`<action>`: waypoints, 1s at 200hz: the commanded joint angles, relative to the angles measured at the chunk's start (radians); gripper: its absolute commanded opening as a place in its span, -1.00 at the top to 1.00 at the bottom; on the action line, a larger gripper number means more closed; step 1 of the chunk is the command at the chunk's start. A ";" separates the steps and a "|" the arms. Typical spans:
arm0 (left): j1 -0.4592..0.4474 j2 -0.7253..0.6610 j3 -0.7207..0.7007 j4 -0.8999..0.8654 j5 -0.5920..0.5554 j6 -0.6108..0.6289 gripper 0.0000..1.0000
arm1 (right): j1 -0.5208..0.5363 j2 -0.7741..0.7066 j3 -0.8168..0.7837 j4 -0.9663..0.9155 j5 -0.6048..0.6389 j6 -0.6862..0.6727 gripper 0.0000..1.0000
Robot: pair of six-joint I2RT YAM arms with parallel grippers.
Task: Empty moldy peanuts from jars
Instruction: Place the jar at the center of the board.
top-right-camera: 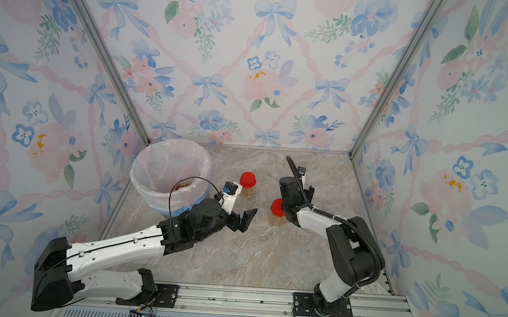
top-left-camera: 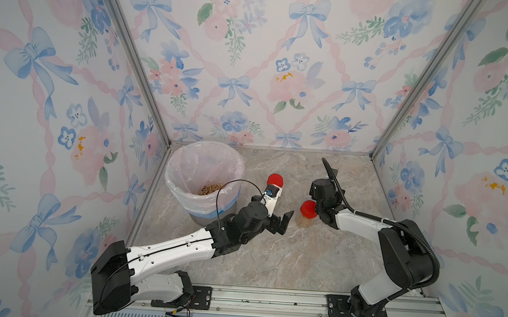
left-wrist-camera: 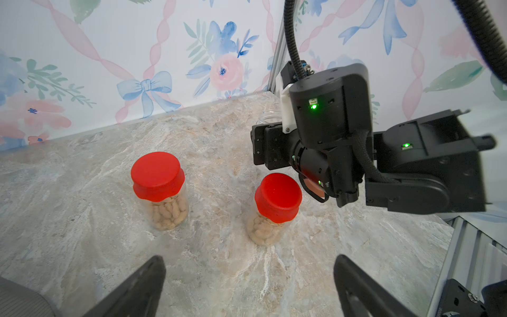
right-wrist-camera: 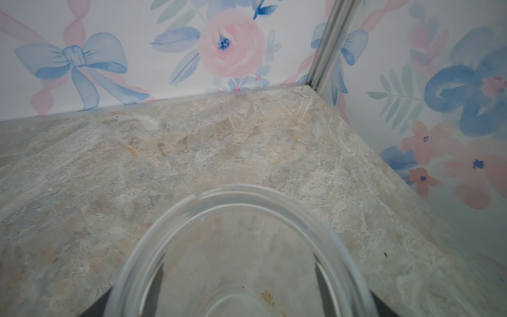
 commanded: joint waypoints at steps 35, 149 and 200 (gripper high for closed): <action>-0.052 -0.021 -0.052 0.058 -0.005 -0.028 -0.96 | 0.000 0.066 -0.024 0.032 0.125 0.238 0.15; -0.084 -0.042 -0.069 0.064 -0.042 -0.029 -0.96 | -0.083 0.047 -0.044 -0.069 0.014 0.312 0.10; -0.091 -0.048 -0.075 0.065 -0.040 -0.025 -0.96 | -0.062 0.035 -0.031 -0.193 0.043 0.391 0.06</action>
